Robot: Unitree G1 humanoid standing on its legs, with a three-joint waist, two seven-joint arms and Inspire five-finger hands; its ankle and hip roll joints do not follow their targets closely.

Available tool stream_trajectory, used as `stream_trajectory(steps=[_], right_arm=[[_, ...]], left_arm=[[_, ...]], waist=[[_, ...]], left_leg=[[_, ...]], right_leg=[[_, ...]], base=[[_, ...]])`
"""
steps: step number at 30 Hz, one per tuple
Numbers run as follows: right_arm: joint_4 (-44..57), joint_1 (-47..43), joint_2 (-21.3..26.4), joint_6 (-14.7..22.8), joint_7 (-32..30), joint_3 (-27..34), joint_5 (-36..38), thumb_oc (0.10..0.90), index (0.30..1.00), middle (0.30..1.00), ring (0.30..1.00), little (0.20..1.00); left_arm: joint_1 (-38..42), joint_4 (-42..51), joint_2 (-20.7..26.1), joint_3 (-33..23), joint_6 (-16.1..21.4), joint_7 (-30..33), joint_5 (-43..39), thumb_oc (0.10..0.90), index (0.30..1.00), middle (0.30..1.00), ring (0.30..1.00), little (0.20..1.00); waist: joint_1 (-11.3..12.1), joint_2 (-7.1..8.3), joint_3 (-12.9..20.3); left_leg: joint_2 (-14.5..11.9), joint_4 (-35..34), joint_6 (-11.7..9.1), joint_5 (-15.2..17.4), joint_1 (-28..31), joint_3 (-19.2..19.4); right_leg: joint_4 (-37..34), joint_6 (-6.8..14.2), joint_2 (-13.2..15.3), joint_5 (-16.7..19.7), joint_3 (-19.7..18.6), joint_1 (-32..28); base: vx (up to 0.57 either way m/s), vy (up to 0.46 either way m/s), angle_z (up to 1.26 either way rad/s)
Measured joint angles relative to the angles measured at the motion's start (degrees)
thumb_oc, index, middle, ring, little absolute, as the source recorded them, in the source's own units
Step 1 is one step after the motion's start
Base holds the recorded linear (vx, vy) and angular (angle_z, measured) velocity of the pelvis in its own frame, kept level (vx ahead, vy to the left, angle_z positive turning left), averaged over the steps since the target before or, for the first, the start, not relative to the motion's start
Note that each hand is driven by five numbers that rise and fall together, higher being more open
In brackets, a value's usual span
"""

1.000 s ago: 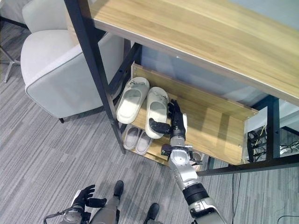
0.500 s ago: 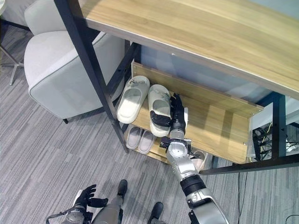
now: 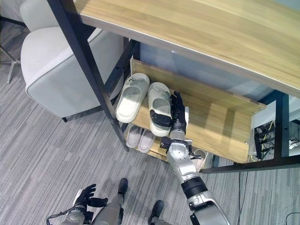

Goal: Arrange the slippers neatly on the shoe rack.

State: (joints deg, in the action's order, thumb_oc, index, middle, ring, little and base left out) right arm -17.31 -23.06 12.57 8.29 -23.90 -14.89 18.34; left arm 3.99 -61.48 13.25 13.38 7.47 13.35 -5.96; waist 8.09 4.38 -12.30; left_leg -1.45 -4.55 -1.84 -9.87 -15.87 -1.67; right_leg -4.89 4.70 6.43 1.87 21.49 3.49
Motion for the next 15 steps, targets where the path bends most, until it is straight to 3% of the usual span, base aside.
stream_trajectory(steps=[10, 15], right_arm=[[7.0, 6.9, 1.1, -0.1, 4.5, -0.1, -0.3, 0.8, 0.9, 0.9, 0.9, 0.9], [8.8, 9.6, 1.1, -0.1, 6.3, -0.1, -0.3, 0.8, 0.9, 0.9, 0.9, 0.9]], left_arm=[[0.3, 0.2, 0.2, -0.3, 0.0, -0.1, 0.0, 0.8, 0.9, 0.9, 0.9, 0.9], [0.1, 0.2, 0.6, -1.4, -0.1, -0.2, 0.1, 0.8, 0.9, 0.9, 0.9, 0.9]], waist=[[-0.3, 0.8, -0.5], [-1.6, 1.74, -1.0]], left_leg=[[0.4, 0.0, -0.3, 0.5, 1.2, 0.7], [0.5, 0.0, -0.2, 0.7, 1.4, 1.1]], right_leg=[[0.0, 0.1, 0.4, 0.0, -0.4, -0.9], [0.0, 0.5, 0.8, 0.3, -0.7, -0.9]], base=[[0.0, 0.0, 0.0], [0.0, -0.001, -0.02]])
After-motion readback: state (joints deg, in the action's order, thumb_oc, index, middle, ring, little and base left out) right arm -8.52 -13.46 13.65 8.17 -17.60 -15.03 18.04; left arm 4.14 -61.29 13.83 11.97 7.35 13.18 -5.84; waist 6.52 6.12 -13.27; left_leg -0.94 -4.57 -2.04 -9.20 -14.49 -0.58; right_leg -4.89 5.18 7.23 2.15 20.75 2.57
